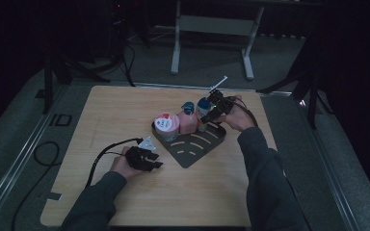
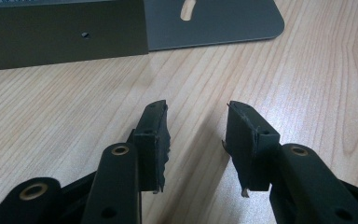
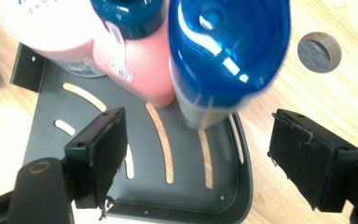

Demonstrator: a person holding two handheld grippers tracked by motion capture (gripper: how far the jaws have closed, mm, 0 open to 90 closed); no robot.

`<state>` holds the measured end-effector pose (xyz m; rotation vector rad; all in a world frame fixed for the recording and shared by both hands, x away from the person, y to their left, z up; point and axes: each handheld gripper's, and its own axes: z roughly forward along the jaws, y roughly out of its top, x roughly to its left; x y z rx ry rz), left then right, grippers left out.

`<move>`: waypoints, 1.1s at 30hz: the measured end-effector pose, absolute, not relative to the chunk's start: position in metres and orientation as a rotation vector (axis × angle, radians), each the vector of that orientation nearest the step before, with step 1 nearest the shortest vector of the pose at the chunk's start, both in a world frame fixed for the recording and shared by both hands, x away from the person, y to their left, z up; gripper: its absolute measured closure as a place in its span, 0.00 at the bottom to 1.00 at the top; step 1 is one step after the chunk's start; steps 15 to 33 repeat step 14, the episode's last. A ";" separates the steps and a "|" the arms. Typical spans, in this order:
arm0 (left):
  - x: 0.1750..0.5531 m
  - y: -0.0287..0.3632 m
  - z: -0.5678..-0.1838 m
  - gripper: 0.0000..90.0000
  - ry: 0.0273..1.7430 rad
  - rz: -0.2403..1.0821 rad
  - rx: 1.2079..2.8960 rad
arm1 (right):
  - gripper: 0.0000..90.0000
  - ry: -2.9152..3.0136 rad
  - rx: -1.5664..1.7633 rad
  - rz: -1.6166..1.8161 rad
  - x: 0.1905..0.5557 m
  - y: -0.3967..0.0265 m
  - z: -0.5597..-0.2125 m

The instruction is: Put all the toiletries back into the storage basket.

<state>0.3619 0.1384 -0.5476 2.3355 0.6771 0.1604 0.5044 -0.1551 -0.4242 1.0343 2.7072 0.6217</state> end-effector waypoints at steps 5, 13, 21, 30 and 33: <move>0.362 0.139 -0.548 0.65 0.676 0.161 2.337 | 0.21 2.705 1.024 0.641 0.497 -0.163 -0.426; 0.362 0.139 -0.548 0.65 0.676 0.160 2.337 | 0.21 2.696 1.018 0.656 0.486 -0.174 -0.429; 0.362 0.139 -0.548 0.65 0.677 0.160 2.336 | 0.21 2.697 1.016 0.654 0.485 -0.175 -0.430; 0.362 0.139 -0.548 0.65 0.677 0.160 2.336 | 0.21 2.697 1.016 0.654 0.485 -0.175 -0.430; 0.362 0.139 -0.548 0.65 0.677 0.160 2.336 | 0.21 2.697 1.016 0.654 0.485 -0.175 -0.430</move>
